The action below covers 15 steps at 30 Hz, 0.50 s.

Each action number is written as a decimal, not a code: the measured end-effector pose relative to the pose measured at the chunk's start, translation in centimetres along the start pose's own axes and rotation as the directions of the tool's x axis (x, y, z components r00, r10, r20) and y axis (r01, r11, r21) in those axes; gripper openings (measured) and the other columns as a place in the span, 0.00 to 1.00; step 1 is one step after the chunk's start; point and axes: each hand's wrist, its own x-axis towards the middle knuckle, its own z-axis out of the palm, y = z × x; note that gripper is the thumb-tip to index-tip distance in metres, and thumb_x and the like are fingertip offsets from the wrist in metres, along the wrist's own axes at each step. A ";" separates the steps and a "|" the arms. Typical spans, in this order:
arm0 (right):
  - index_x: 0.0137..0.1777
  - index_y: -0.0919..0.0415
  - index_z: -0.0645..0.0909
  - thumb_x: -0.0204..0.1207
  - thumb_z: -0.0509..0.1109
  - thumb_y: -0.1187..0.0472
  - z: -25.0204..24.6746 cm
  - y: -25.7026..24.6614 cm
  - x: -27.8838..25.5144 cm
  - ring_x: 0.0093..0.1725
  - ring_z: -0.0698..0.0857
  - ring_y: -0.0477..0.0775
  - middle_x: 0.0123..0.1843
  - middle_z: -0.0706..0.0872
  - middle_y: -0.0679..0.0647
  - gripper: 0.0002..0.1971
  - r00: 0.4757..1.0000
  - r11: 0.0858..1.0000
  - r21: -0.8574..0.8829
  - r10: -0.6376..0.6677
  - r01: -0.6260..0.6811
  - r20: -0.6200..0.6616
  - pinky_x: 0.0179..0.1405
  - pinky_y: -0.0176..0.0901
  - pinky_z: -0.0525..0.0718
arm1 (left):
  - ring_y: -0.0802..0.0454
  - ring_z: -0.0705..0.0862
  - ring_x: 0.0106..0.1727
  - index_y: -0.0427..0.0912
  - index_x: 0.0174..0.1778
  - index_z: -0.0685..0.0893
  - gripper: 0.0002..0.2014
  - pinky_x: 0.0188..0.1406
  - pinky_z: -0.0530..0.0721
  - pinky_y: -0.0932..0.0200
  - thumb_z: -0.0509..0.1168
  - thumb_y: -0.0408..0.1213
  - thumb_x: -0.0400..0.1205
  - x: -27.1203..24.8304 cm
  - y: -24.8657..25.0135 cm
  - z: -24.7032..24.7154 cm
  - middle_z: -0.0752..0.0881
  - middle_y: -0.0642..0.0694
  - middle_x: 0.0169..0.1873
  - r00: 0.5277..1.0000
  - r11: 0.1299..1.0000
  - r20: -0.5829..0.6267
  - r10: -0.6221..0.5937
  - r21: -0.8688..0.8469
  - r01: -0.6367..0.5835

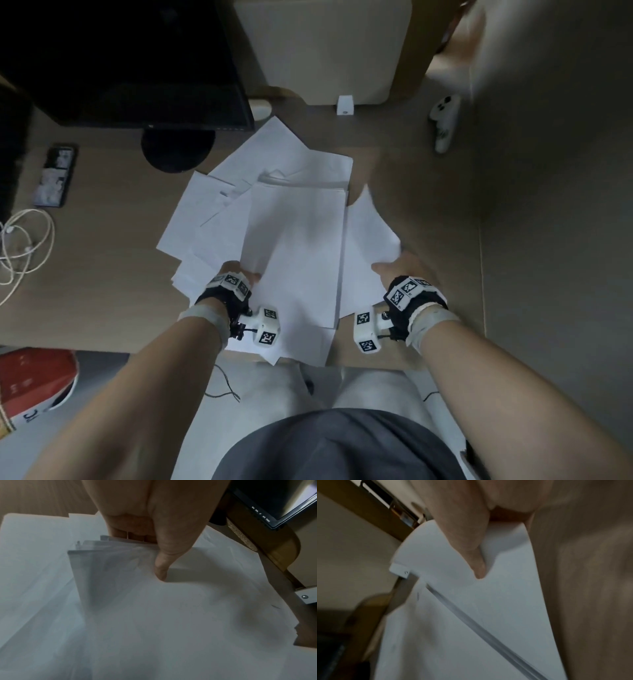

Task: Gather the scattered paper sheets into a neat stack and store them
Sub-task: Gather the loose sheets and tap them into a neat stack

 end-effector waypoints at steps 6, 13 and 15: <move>0.52 0.55 0.86 0.64 0.77 0.50 -5.8 -6.0 -2.9 0.46 0.89 0.56 0.45 0.90 0.50 0.17 0.935 0.883 0.372 -0.173 0.287 -0.309 0.50 0.48 0.88 | 0.35 0.72 0.75 0.48 0.79 0.67 0.35 0.73 0.76 0.47 0.71 0.48 0.77 -0.8 -0.2 -0.5 0.70 0.36 0.74 0.996 0.974 0.047 0.071 0.214 -0.080; 0.49 0.57 0.87 0.66 0.83 0.56 -5.5 -14.0 -9.3 0.45 0.91 0.47 0.45 0.92 0.49 0.13 0.860 0.689 0.571 -0.506 0.446 -0.061 0.46 0.42 0.88 | 0.35 0.79 0.69 0.40 0.77 0.70 0.34 0.66 0.79 0.50 0.71 0.48 0.77 0.0 -1.7 -2.6 0.77 0.35 0.71 0.984 0.962 0.160 0.074 -0.271 -0.028; 0.54 0.58 0.87 0.68 0.82 0.56 -3.6 -15.1 -10.4 0.48 0.91 0.48 0.49 0.92 0.49 0.16 0.848 0.692 0.580 -0.530 0.430 0.003 0.53 0.46 0.88 | 0.35 0.81 0.65 0.40 0.75 0.72 0.30 0.64 0.79 0.49 0.70 0.47 0.79 0.3 -2.5 -3.6 0.81 0.34 0.67 0.981 0.874 0.136 0.138 -0.484 -0.056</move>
